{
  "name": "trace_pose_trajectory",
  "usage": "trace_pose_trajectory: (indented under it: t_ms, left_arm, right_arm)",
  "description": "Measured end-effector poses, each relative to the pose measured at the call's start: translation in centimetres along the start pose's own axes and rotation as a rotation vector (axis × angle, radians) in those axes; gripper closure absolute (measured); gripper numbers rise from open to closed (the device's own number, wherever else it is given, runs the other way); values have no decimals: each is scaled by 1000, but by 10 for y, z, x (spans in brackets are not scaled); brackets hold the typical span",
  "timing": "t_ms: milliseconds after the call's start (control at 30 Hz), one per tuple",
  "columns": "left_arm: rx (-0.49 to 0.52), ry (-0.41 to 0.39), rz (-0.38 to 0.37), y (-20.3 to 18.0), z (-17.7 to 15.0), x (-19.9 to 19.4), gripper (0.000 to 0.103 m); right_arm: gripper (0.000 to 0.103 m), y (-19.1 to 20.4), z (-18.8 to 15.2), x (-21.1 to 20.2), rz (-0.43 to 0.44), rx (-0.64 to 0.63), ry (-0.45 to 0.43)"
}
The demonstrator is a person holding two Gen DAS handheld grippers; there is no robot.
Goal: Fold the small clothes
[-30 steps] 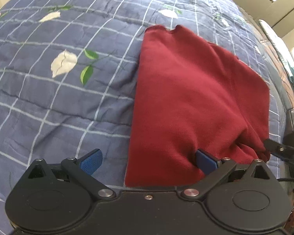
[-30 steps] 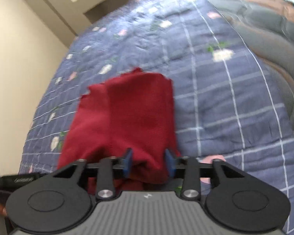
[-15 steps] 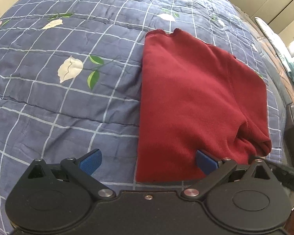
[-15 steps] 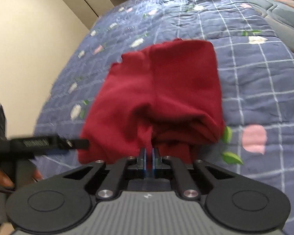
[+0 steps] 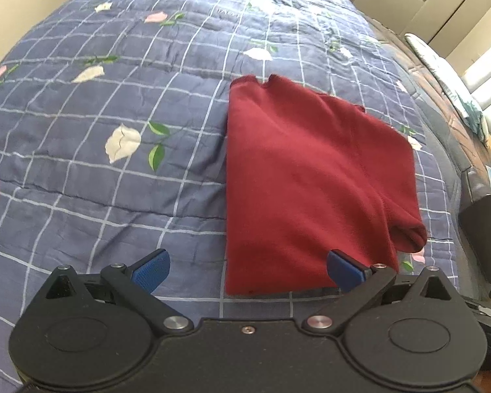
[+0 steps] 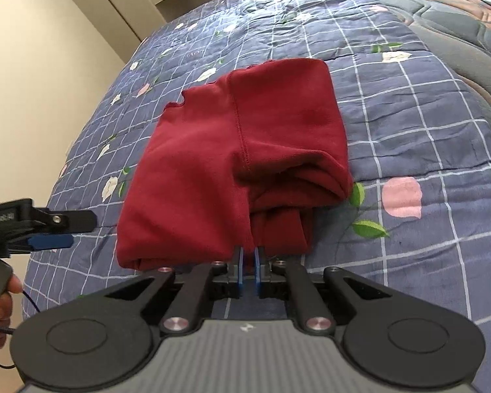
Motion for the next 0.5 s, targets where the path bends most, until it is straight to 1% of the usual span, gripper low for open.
trace_pose_trajectory:
  t_ms: [167,233,333,400,433,467,500]
  left_arm:
    - [11,-25,-22,-3,1,-13,1]
    - [15,-34,-28,-4,2,-16,1]
    - [21,-42,-36,-6,4,-20,1]
    - [30,-42,-36,-7,4,-19,1]
    - [34,-39,-33,-6,4,-18,1]
    - [36,-32,-28,-6,3,-17,1]
    - [36,-25,-25,-5,2,-16,1]
  right_arm:
    - [94,-2,-6,-4,-39,14,-11]
    - [90,-4,-8,-6,-56,20,-12]
    - [79,-7,-11,-9,-70,35,-19]
    - [59,-9,-13,-11,-76,41,-20]
    - [54,-9,-14,-11,-79,45,-14]
    - [45,-10,-16,-10,-83,50,-4]
    - [39,-10,-18,-10,-87,53,3]
Point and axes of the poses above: each gripper's, at about its wrist camera, not at the fingertips, and x roughly the way its jaws point, y to its left, z to its top, the point moved 4 cm from there along x, roughly the way its jaws point
